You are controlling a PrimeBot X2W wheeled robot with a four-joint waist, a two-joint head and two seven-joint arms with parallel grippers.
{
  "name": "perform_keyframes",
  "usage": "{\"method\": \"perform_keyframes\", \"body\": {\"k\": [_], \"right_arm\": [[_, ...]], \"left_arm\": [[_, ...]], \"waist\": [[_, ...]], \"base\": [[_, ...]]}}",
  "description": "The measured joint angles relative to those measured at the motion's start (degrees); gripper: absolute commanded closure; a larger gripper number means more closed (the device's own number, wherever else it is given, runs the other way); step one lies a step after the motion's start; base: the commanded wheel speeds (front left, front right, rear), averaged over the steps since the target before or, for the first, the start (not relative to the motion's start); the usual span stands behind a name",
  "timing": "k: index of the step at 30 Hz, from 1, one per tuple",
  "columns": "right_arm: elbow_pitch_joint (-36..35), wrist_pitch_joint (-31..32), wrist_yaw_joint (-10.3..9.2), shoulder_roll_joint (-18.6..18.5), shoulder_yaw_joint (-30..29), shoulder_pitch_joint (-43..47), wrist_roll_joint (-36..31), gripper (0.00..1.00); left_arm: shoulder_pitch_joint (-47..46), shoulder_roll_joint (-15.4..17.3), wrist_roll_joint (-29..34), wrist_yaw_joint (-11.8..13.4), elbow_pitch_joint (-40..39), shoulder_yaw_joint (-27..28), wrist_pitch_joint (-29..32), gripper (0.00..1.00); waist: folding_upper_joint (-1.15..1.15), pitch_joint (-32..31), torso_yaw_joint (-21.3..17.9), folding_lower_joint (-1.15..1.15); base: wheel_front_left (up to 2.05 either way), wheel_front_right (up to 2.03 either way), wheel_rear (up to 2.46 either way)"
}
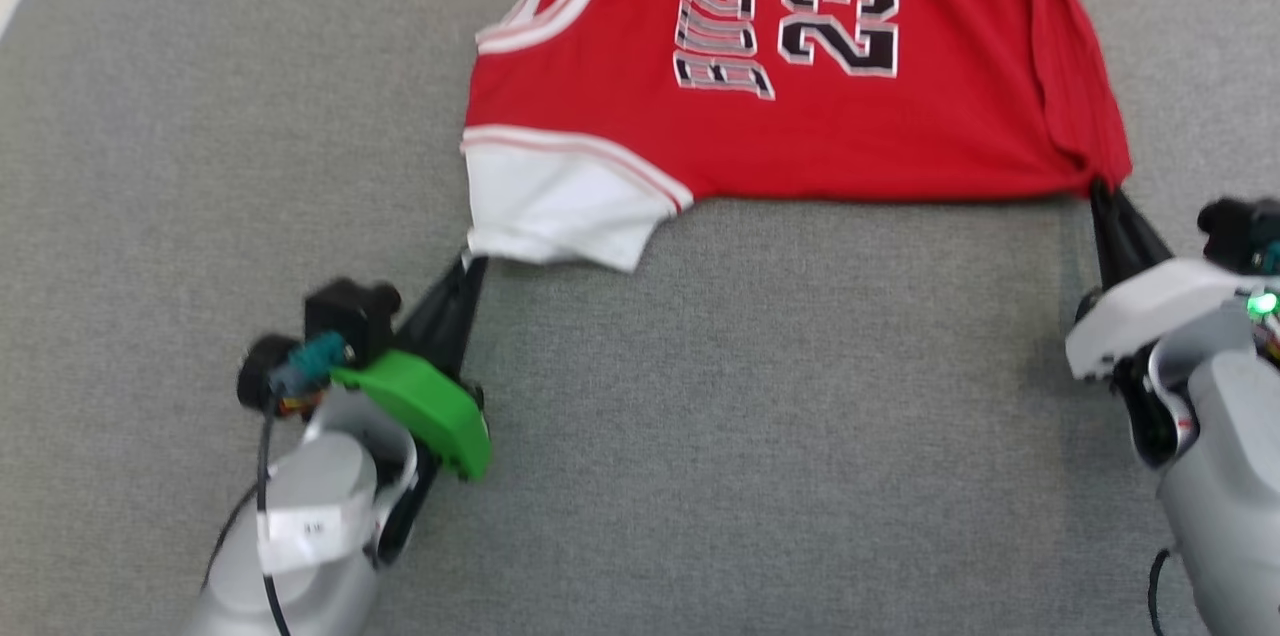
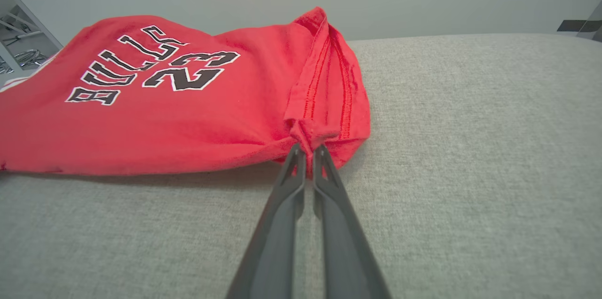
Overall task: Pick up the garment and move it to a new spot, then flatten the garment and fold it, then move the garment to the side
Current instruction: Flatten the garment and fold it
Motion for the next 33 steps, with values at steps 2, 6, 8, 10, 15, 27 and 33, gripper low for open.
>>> {"method": "perform_keyframes", "body": {"k": [2,6,8,10,15,27,33], "right_arm": [[0.34,0.00,0.00,0.03,0.22,2.26,1.55,1.00],[0.48,0.03,0.00,0.24,0.80,5.95,5.36,1.00],[0.20,0.12,0.00,0.22,1.46,7.60,7.36,1.00],[-0.14,0.83,0.00,0.20,2.27,9.55,9.64,1.00],[-2.24,2.15,0.00,-0.70,3.97,14.75,15.13,1.00],[-11.76,8.47,0.00,-6.41,5.05,30.26,22.19,1.00],[-18.00,11.68,0.00,-8.55,3.27,37.18,22.32,1.00]], "left_arm": [[2.27,0.94,-0.27,0.00,0.18,-2.05,0.00,1.00],[6.77,3.12,-2.61,0.00,0.23,-3.72,0.00,1.00],[8.57,4.28,-3.54,0.00,-0.07,-4.86,0.00,1.00],[10.49,5.54,-4.83,0.00,-1.10,-6.76,0.02,1.00],[14.34,8.47,-6.67,-0.01,-2.99,-10.57,0.18,1.00],[25.42,15.34,-15.32,-0.01,-12.88,-16.66,5.57,1.00],[29.56,20.12,-20.24,-0.01,-20.45,-19.97,9.72,1.00]], "waist": [[0.00,-1.71,0.13,0.00],[0.00,-4.97,0.33,0.00],[0.00,-6.38,0.41,0.00],[0.00,-7.87,0.50,0.00],[0.00,-11.16,0.67,0.00],[0.00,-18.72,0.39,0.00],[0.00,-20.51,0.23,0.00]], "base": [[0.00,0.00,0.00],[0.00,0.00,0.00],[0.00,0.00,0.00],[0.00,0.00,0.00],[0.00,0.00,0.00],[0.00,0.00,0.00],[0.00,0.00,0.00]]}}
